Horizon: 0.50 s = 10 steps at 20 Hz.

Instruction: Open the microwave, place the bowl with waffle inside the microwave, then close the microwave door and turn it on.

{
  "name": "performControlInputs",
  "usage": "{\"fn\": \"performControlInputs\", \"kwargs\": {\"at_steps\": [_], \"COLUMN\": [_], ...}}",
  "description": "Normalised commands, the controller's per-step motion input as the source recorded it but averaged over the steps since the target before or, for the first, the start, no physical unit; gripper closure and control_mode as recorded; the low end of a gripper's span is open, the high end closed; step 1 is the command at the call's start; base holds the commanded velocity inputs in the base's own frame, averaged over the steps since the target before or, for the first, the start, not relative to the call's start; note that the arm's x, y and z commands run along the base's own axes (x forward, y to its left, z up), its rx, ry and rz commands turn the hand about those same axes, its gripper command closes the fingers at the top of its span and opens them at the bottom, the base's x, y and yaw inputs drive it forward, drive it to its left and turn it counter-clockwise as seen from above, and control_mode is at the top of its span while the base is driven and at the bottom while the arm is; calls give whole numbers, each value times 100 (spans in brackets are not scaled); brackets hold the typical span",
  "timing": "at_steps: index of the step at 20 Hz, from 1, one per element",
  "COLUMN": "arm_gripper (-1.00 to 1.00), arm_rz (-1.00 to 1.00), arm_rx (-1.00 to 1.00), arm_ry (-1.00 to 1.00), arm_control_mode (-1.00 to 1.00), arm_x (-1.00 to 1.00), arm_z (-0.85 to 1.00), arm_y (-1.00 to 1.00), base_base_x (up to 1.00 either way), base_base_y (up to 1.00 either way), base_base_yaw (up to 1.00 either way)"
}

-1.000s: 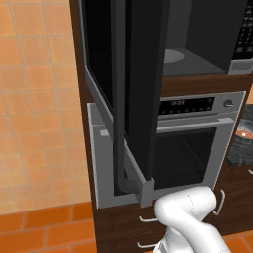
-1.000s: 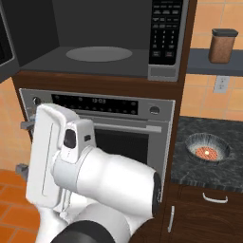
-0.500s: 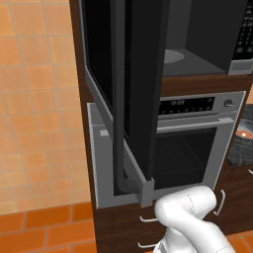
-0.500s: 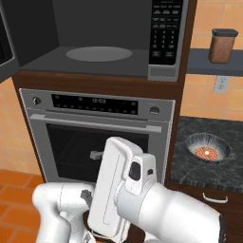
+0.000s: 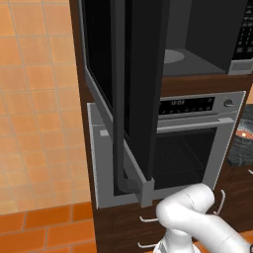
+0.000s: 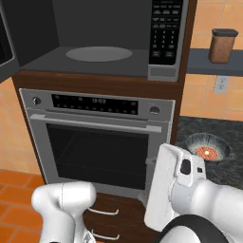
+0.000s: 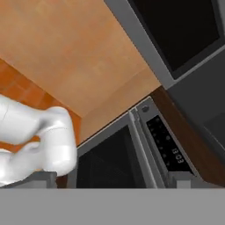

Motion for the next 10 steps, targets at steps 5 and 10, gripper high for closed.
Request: {"fn": "performControlInputs", "kwargs": {"at_steps": [5, 10], "arm_gripper": [-100, -100], "arm_rz": [-25, -35], "arm_rx": [-17, -20], "arm_ry": [12, 5], "arm_control_mode": [-100, -100], "arm_x": [68, 79], "arm_z": [-51, -34], "arm_y": [-65, -23], "base_base_x": [0, 0], "base_base_y": [0, 0], "base_base_yaw": [0, 0]}}
